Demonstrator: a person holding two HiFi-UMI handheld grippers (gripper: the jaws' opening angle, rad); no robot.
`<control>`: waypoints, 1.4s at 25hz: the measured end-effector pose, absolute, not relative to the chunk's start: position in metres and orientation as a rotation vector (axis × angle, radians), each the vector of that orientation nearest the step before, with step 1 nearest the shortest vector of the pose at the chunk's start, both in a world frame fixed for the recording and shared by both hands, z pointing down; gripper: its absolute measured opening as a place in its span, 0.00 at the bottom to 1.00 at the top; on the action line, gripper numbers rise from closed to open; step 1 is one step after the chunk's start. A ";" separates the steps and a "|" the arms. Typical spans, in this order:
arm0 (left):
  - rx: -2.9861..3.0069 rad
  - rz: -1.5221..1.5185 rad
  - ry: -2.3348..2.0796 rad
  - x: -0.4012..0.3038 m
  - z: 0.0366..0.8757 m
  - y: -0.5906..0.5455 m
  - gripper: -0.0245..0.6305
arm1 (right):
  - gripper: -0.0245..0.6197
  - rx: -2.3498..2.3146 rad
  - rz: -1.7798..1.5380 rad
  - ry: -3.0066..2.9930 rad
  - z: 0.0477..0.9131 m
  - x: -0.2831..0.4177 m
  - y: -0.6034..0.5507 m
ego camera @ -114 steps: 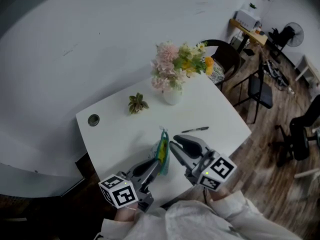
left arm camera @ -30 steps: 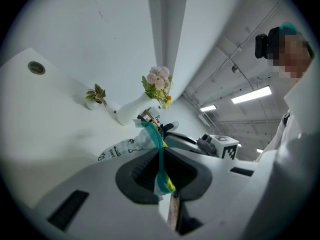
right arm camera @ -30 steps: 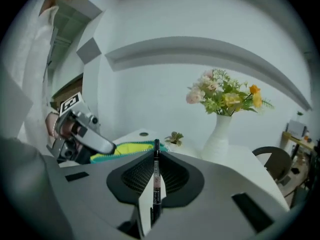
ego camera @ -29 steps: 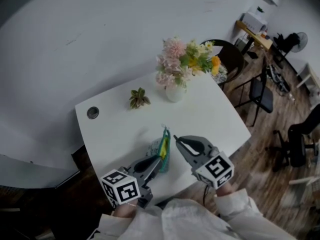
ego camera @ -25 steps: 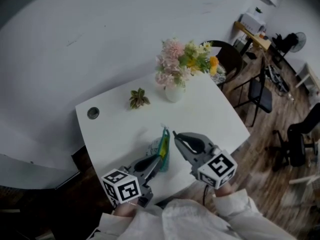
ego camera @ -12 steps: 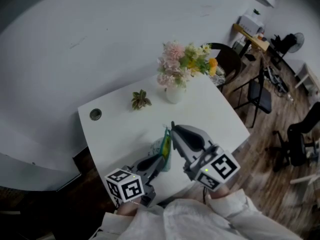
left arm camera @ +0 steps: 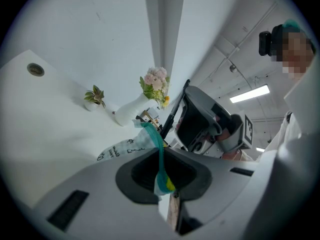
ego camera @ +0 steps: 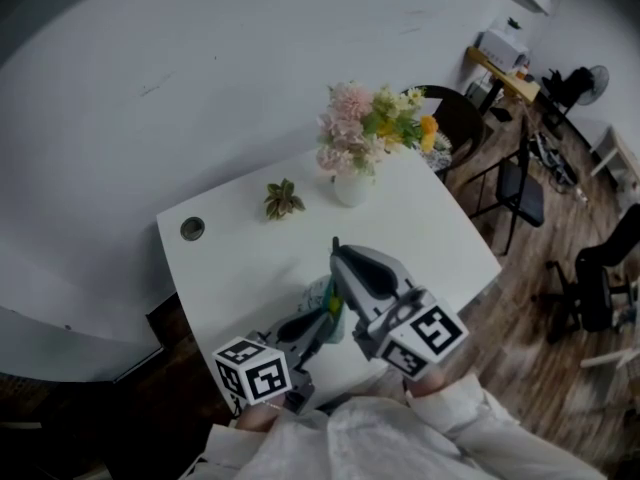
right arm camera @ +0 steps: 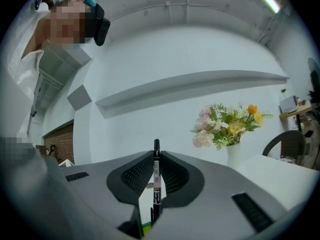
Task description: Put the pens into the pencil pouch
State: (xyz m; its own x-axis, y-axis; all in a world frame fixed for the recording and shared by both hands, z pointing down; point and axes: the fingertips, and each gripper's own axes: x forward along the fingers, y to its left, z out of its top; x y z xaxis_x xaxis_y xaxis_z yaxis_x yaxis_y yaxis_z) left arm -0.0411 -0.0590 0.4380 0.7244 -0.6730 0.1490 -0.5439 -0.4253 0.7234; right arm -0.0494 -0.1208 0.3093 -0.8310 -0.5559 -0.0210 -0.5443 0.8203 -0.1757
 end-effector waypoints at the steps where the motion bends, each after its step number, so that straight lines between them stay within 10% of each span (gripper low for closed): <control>1: 2.130 -0.209 -0.918 -0.041 0.438 -0.059 0.09 | 0.10 -0.891 -0.259 2.930 0.312 -0.049 -0.121; 35: 2.171 -0.196 -0.941 -0.039 0.427 -0.062 0.09 | 0.10 -0.947 -0.402 2.935 0.346 -0.021 -0.093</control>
